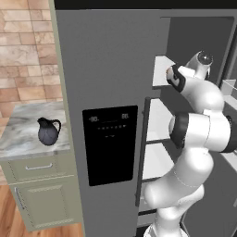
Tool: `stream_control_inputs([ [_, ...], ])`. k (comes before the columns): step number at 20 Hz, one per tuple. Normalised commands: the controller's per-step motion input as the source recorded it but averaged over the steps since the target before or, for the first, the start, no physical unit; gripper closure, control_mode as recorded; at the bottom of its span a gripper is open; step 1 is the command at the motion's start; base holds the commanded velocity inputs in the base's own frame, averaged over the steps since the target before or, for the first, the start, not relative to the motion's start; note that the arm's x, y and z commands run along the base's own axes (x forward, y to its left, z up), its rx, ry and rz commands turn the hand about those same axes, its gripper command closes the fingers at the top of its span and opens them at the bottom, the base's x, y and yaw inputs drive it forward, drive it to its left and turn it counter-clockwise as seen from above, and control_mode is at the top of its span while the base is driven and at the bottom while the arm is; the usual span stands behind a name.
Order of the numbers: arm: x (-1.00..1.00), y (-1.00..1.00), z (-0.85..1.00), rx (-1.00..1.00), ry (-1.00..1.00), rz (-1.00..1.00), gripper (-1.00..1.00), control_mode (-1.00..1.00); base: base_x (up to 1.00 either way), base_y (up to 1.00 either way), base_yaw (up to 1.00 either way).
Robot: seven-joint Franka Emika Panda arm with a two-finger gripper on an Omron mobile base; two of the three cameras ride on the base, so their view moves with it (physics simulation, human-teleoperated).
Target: Move the apple and apricot from the top shelf to the second highest shelf to make space. Then, place the pitcher from the counter on the cleared top shelf.
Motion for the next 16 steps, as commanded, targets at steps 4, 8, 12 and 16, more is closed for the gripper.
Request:
stream_control_inputs([
  [4,0.35,-0.09,-0.01,0.00,0.03,0.00,-1.00,-1.00,0.00,0.00,0.00],
  [8,0.34,-0.06,-0.02,0.00,0.04,0.00,-1.00,-1.00,0.00,0.00,0.00],
  [12,0.32,-0.07,-0.04,0.00,0.05,0.00,-1.00,-1.00,0.00,0.00,0.00],
  [16,0.24,-0.09,-0.12,0.00,0.05,0.00,-1.00,-1.00,0.00,0.00,0.00],
])
